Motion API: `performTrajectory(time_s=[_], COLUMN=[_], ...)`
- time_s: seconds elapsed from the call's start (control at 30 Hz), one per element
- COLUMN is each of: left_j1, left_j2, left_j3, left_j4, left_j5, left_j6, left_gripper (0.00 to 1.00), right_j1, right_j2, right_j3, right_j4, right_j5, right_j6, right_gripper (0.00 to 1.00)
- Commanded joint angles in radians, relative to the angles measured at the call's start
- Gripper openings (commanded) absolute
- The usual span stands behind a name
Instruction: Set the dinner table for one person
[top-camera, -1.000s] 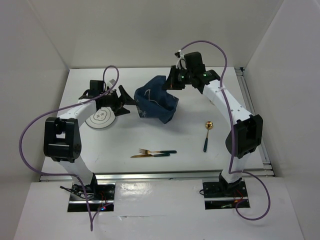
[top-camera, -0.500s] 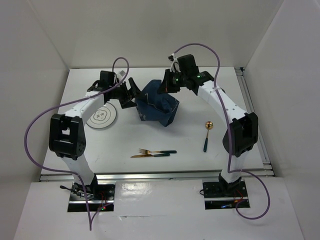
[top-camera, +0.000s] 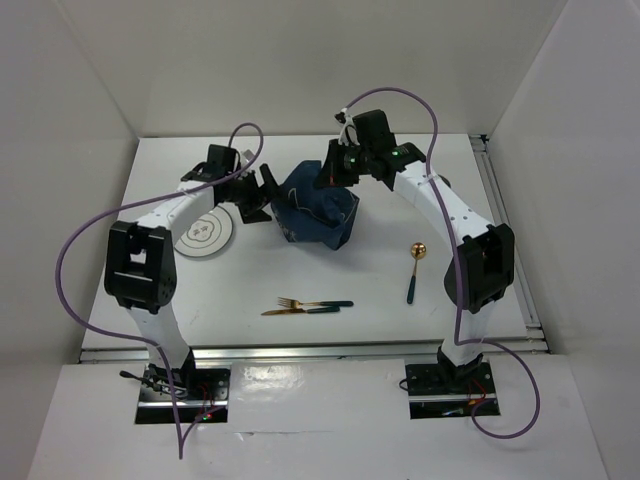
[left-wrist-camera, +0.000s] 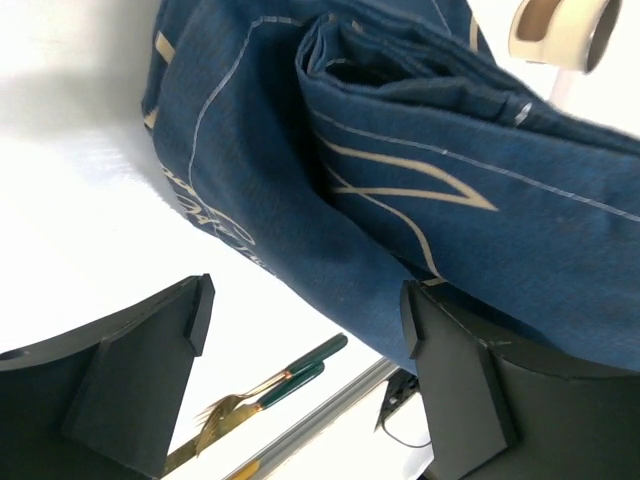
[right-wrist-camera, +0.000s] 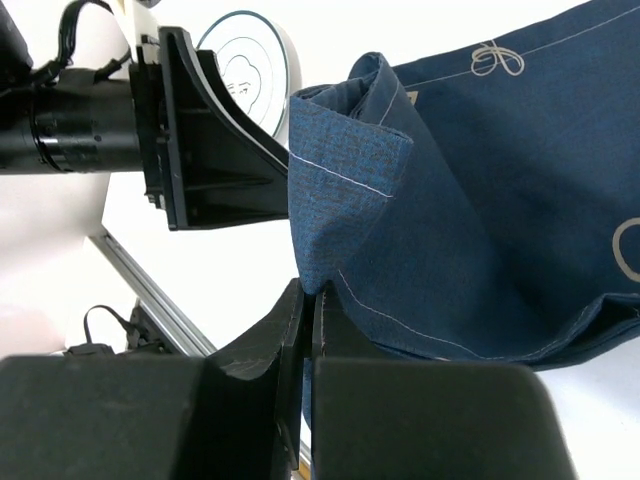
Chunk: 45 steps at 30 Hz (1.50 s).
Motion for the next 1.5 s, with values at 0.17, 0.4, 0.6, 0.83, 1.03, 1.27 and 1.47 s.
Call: performTrajectory(time_s=[0.17, 0.4, 0.6, 0.83, 1.03, 1.27, 1.47], left_j1=[-0.047, -0.048, 0.011, 0.052, 0.061, 0.061, 0.061], left_j2=[0.058, 0.086, 0.126, 0.068, -0.084, -0.132, -0.132], left_j3=[0.029, 0.066, 0.345, 0.564, 0.231, -0.113, -0.045], left_j4=[0.028, -0.003, -0.126, -0.236, -0.181, -0.048, -0.07], left_j5=[-0.025, -0.066, -0.078, -0.135, -0.158, -0.1, -0.1], left_j6=[-0.011, -0.021, 0.01, 0.048, 0.058, 0.024, 0.033], left_gripper=[0.9, 0.1, 0.0, 0.0, 0.0, 0.0, 0.0], right_j1=[0.012, 0.012, -0.043, -0.087, -0.107, -0.098, -0.098], right_j2=[-0.004, 0.005, 0.068, -0.011, -0.335, -0.528, -0.546], right_j3=[0.05, 0.059, 0.246, 0.215, -0.423, -0.875, -0.851], right_j4=[0.021, 0.021, 0.012, 0.085, 0.288, 0.31, 0.27], right_j5=[-0.005, 0.008, 0.021, 0.122, 0.284, 0.34, 0.349], right_j6=[-0.007, -0.007, -0.016, 0.016, 0.196, 0.332, 0.297], right_gripper=[0.0, 0.0, 0.0, 0.0, 0.0, 0.0, 0.03])
